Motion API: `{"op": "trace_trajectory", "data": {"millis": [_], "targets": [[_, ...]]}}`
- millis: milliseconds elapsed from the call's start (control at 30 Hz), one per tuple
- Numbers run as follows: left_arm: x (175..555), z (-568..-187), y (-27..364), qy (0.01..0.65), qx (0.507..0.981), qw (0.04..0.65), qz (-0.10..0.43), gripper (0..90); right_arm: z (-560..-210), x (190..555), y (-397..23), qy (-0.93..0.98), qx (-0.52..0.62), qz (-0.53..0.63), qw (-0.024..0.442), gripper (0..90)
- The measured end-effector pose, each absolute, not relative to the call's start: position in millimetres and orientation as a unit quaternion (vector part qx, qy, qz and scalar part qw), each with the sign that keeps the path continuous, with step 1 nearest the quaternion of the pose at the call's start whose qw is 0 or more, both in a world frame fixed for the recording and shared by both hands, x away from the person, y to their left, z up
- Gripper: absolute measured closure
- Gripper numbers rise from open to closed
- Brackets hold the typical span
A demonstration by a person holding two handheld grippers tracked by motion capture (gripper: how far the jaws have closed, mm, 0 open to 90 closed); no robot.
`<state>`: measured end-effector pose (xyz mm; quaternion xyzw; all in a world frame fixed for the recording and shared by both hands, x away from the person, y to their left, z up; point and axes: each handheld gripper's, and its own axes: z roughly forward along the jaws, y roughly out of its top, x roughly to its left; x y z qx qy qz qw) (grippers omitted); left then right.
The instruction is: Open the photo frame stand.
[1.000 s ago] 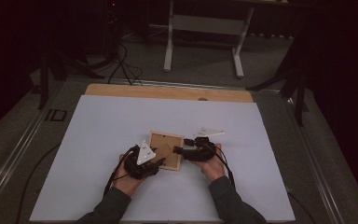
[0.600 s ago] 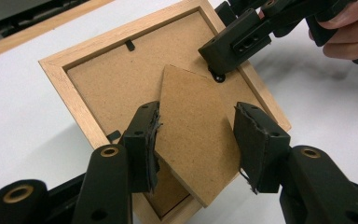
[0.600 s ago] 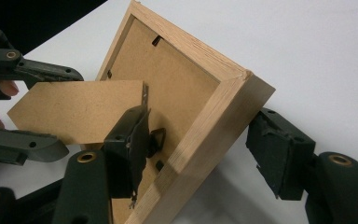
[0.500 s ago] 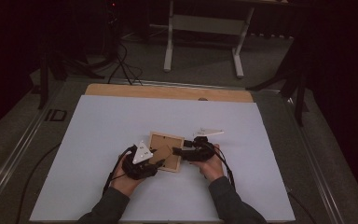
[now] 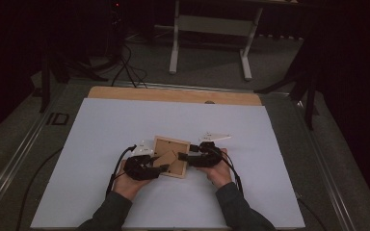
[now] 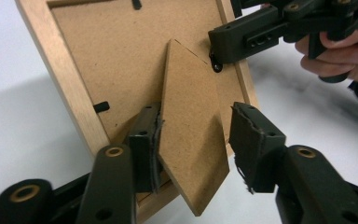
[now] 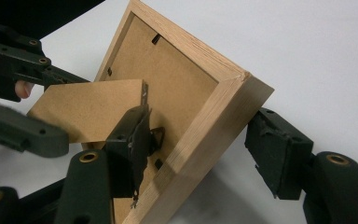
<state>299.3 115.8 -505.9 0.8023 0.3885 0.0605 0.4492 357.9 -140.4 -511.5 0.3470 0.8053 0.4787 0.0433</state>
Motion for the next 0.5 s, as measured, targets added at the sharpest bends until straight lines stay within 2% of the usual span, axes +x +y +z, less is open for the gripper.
{"op": "trace_trajectory", "data": {"millis": [200,500], "targets": [[300.5,-504.8,117.0,0.387,0.806,0.445,0.053,59.8,-510.1,356.5,-139.9,0.807,0.344,0.478,0.047,40.2],[297.1,-499.7,112.9,0.372,0.812,0.444,0.074,60.9,-507.8,356.0,-140.9,0.806,0.343,0.480,0.050,42.0]]}}
